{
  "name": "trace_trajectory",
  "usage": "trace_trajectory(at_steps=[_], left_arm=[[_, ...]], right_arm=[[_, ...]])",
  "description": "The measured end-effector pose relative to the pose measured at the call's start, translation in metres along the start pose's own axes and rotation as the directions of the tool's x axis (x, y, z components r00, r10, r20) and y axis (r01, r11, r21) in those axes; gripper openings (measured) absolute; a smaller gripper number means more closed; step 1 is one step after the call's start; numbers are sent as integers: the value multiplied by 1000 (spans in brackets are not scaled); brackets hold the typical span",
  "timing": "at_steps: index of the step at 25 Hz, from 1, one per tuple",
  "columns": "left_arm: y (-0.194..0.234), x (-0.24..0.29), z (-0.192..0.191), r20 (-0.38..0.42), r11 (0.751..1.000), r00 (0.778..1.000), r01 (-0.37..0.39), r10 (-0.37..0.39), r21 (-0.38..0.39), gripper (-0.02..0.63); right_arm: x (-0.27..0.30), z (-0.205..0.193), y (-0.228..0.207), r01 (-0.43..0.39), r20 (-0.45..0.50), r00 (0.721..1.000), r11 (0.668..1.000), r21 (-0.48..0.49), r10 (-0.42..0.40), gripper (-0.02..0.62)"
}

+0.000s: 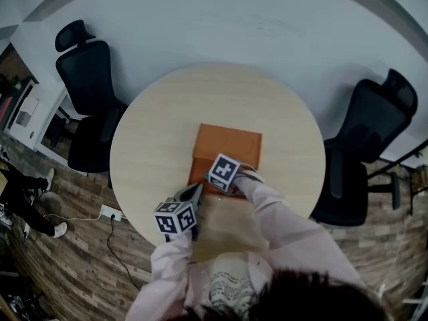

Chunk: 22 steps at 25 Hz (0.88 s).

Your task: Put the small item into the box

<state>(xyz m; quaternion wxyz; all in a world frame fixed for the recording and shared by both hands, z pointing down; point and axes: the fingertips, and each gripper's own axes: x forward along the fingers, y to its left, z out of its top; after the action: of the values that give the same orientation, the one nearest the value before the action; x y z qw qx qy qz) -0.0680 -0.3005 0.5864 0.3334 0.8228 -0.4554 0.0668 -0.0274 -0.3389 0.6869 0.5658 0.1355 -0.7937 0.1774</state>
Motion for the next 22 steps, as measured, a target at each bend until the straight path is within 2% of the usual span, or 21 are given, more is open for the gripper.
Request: trace_trajectory(at_steps=[13, 22], left_arm=[[1, -3, -1, 5, 1000, 1000, 1, -1, -9, 11], [0, -4, -1, 6, 1000, 1000, -1, 1, -10, 11]], right_arm=[[5, -1, -6, 57, -13, 998, 998, 5, -57, 142], [6, 0, -6, 64, 12, 998, 997, 36, -65, 156]])
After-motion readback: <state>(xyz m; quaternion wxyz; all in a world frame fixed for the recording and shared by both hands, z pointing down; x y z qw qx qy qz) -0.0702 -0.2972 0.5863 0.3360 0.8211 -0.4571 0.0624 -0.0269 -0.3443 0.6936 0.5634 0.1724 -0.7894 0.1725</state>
